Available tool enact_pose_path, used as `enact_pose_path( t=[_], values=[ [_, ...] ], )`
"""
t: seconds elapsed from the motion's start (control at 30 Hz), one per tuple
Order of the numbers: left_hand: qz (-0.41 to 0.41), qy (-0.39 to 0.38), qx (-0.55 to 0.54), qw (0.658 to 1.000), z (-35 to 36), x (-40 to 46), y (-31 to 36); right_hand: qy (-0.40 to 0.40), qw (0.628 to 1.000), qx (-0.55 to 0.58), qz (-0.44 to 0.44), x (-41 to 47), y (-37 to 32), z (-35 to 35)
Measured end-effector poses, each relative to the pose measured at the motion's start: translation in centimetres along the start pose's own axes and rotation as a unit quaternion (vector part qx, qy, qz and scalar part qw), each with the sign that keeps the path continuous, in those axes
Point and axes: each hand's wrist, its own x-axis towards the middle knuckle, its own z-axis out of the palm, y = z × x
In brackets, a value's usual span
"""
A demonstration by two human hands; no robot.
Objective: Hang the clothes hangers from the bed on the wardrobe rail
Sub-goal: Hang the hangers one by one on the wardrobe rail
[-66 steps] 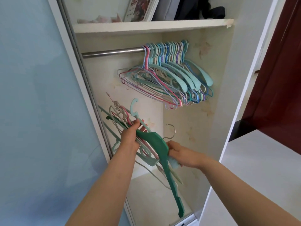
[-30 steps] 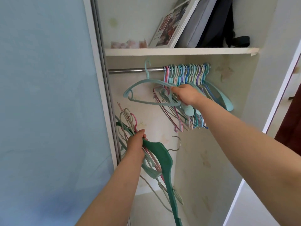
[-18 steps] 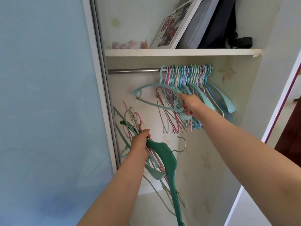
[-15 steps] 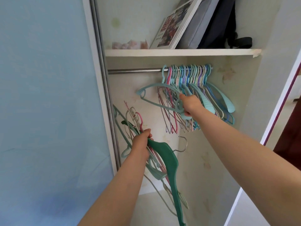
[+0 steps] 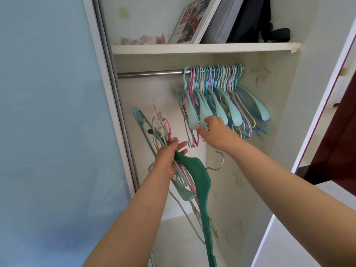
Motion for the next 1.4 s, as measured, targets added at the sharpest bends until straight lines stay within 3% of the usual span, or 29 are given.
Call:
enact_pose_path(
  t=[0.07, 0.13, 0.27, 0.33, 0.4, 0.47, 0.53, 0.6, 0.73, 0.87, 1.1, 1.27, 1.4],
  values=[
    [-0.007, -0.003, -0.017, 1.000, 0.3, -0.1, -0.1, -0.125, 0.991, 0.043, 0.007, -1.4, 1.0, -0.1],
    [-0.014, 0.006, -0.034, 0.999, 0.4, 0.1, -0.1, -0.254, 0.957, 0.140, 0.028, -3.1, 2.4, 0.4],
    [-0.023, 0.064, -0.062, 0.996, 0.5, 1.1, 0.1, -0.385, 0.863, 0.323, 0.045, -5.6, 5.5, 2.3],
    [-0.016, 0.103, -0.036, 0.994, 0.4, 1.9, 0.5, -0.344, 0.886, 0.311, 0.010, -6.5, 6.7, 3.2],
    [-0.015, 0.121, -0.011, 0.992, 0.5, 2.3, 0.8, -0.241, 0.947, 0.210, -0.043, -7.0, 7.8, 4.6],
    [-0.015, 0.124, 0.004, 0.992, 0.7, 2.5, 1.0, -0.135, 0.982, 0.117, -0.061, -7.1, 9.0, 6.4],
    [-0.018, 0.122, 0.003, 0.992, 0.7, 2.6, 0.8, -0.042, 0.996, 0.058, -0.046, -7.3, 9.4, 6.8],
    [-0.024, 0.129, -0.012, 0.991, 0.3, 2.7, 0.6, 0.010, 0.996, 0.083, -0.038, -7.7, 9.6, 6.2],
    [-0.033, 0.176, -0.003, 0.984, -1.2, 3.1, -0.1, 0.016, 0.983, 0.180, 0.019, -8.2, 11.0, 3.1],
    [-0.037, 0.174, -0.020, 0.984, -1.2, 2.8, -0.9, -0.009, 0.972, 0.234, 0.037, -8.5, 11.6, 1.0],
    [-0.030, 0.154, -0.103, 0.982, -1.5, 2.7, -1.4, 0.082, 0.993, 0.085, 0.030, -9.1, 12.4, -0.2],
    [-0.064, 0.147, -0.126, 0.979, -2.3, 3.2, -1.6, 0.199, 0.974, 0.100, 0.031, -10.0, 13.0, -1.3],
    [-0.082, 0.156, -0.115, 0.978, -2.0, 2.9, -2.2, 0.135, 0.987, 0.082, -0.035, -9.1, 8.7, -0.3]
  ],
)
